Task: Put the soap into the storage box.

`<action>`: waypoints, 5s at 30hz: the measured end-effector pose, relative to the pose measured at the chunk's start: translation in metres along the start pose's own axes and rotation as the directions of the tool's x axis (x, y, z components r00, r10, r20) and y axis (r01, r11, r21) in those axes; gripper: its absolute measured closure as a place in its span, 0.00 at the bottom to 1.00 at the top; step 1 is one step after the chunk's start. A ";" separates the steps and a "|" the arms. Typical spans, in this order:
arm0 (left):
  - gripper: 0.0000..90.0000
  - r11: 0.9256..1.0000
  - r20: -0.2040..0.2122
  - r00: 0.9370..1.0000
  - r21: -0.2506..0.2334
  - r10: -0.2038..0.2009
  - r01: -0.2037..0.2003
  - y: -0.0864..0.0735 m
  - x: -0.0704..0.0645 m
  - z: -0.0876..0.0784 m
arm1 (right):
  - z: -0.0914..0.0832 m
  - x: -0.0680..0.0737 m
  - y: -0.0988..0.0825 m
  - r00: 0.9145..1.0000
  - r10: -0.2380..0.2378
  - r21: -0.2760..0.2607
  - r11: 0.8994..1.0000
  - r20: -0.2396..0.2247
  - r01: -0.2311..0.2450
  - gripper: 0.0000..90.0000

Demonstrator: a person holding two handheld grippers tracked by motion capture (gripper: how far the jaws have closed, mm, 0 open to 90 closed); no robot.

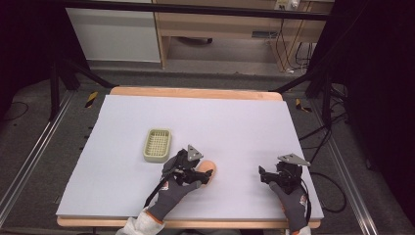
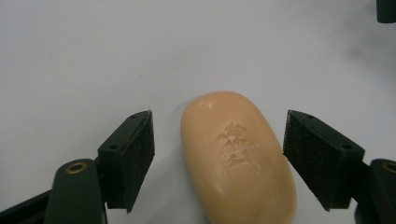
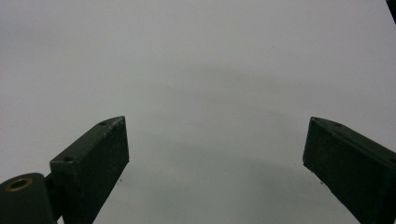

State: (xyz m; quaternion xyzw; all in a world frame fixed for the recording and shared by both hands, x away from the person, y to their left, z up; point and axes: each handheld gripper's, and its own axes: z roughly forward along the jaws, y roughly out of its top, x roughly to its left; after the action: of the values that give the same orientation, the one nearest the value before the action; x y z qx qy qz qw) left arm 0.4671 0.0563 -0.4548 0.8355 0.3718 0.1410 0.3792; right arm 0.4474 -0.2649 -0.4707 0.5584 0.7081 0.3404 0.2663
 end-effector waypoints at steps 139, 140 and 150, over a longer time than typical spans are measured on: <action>0.36 0.984 -0.100 0.983 -0.106 -0.156 0.146 0.009 0.090 -0.085 | 0.000 0.002 -0.002 1.000 -0.014 0.011 1.000 -0.003 0.014 0.08; 0.36 0.983 -0.102 0.982 -0.107 -0.158 0.147 0.009 0.091 -0.086 | 0.000 0.002 -0.002 1.000 -0.015 0.011 1.000 -0.003 0.015 0.08; 0.36 0.980 -0.115 0.978 -0.114 -0.176 0.162 0.012 0.102 -0.088 | -0.001 0.002 -0.002 1.000 -0.010 0.011 1.000 -0.002 0.010 0.08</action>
State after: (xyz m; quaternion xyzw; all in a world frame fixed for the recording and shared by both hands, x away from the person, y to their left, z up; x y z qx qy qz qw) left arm 0.4976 0.1718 -0.3919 0.7694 0.4566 0.1795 0.4090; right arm 0.4451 -0.2632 -0.4716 0.5559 0.7132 0.3357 0.2640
